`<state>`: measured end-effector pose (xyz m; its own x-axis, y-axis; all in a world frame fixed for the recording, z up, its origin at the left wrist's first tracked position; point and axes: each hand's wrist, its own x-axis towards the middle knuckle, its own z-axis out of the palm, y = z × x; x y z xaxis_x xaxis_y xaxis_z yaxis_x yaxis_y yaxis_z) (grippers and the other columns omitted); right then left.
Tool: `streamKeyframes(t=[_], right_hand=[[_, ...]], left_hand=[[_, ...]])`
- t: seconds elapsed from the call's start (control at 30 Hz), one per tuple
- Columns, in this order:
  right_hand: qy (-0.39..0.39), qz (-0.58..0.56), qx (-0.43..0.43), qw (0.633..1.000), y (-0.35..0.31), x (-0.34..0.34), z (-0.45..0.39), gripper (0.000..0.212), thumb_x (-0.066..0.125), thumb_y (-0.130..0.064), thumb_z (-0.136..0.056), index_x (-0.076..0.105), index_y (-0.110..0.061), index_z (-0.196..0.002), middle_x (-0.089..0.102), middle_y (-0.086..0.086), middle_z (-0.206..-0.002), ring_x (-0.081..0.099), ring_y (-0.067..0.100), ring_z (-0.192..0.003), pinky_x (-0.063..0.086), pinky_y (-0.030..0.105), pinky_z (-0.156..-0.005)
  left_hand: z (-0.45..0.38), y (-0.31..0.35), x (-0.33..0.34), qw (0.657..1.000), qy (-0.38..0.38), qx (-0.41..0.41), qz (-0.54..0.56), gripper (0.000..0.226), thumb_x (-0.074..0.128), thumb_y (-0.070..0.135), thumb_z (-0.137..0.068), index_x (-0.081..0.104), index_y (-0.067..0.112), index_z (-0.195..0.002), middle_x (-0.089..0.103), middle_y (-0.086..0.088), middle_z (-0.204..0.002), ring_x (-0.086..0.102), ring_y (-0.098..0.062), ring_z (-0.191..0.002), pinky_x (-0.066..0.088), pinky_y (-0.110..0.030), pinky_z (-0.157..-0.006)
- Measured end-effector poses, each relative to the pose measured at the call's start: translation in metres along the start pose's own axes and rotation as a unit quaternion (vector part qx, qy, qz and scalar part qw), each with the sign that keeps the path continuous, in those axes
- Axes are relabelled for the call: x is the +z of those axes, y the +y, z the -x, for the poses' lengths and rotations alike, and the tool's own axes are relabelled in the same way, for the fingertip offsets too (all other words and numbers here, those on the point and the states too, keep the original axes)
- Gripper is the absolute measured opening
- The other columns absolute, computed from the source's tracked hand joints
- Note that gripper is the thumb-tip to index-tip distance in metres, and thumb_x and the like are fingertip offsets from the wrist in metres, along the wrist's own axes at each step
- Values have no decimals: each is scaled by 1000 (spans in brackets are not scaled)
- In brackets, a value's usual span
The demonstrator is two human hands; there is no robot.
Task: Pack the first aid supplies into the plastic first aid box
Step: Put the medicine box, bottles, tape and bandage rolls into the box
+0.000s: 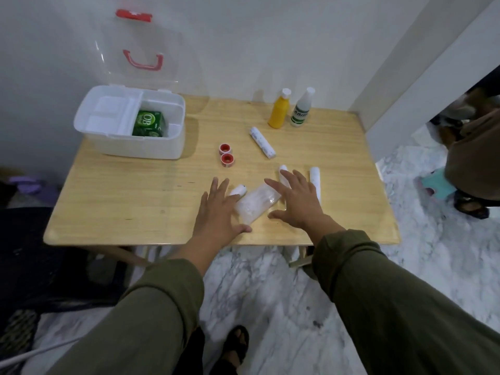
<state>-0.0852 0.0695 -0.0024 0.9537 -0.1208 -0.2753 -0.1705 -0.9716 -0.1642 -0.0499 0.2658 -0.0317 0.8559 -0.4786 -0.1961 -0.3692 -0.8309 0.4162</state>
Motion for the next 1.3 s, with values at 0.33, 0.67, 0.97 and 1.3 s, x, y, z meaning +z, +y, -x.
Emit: streamKeyframes(t=[0.33,0.67,0.97,1.3], right_hand=[[-39,90,-30,995,2,7,-21,79,64,-35,-86,13,-42,-146,1,1,-160,-9,28,-147,5,54,-116],[2,83,-71,994,3,10,-20,70,65,-26,-85,25,-30,-143,30,-10,-152,-5,26,-148,4,54,-116],[3,78,-94,992,0,-3,-15,69,69,-34,-81,34,-25,-140,36,1,-142,7,25,-145,9,48,-116],[-2,-165,-83,983,-55,-67,-21,65,74,-17,-77,40,-19,-132,50,10,-127,51,26,-111,41,31,-85]], left_hand=[[0,8,22,998,25,-48,-21,74,59,61,-78,45,18,-135,-3,2,-160,-19,-19,-146,-2,-42,-119],[2,12,22,998,40,-49,-22,65,64,52,-75,49,14,-126,-4,2,-160,-18,-18,-146,-3,-41,-118],[9,3,-1,999,29,-19,-38,74,66,51,-76,41,18,-137,-4,3,-160,-20,-17,-146,-5,-42,-119],[3,-20,-82,994,103,-19,-12,70,71,45,-73,46,17,-132,2,2,-160,-15,-16,-147,-1,-44,-119]])
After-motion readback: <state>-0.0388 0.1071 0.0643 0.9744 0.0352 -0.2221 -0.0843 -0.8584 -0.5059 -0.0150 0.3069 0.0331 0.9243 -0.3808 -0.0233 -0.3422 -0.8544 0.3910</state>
